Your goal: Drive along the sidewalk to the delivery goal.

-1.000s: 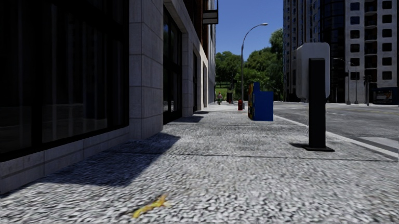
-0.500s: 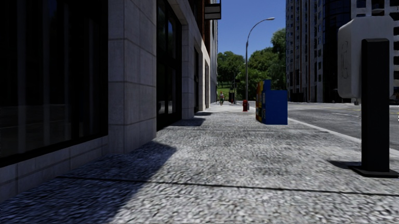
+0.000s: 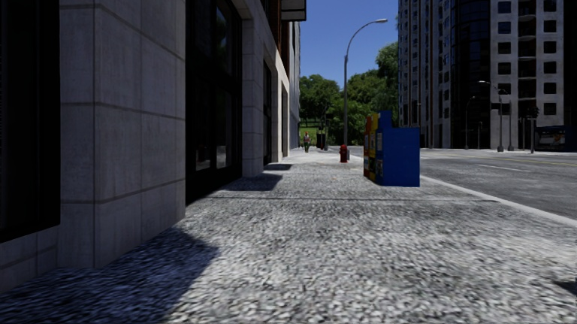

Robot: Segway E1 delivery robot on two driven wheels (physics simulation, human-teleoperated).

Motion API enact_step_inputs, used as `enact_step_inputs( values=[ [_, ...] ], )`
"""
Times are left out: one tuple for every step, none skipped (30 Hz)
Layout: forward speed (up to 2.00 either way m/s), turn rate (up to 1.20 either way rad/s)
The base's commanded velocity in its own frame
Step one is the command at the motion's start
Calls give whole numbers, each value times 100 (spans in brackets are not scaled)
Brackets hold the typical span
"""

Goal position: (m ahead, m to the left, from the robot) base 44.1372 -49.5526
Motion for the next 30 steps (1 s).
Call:
enact_step_inputs(
  values=[
    [200, 0],
    [200, 0],
    [200, -33],
    [200, -104],
    [200, -120],
    [200, -120],
    [200, -120],
    [200, -120],
    [200, -87],
    [200, 0],
    [200, 0],
    [200, 0],
    [200, 0],
    [200, 0],
    [200, 0],
    [200, 0],
    [200, 0],
    [200, 0],
    [200, 0],
    [200, 0],
    [200, 0],
    [200, 0],
    [200, 0],
    [200, 0],
    [200, 0],
    [200, 0],
    [200, 0],
    [200, 0],
    [200, 0],
    [200, 0]
  ],
)
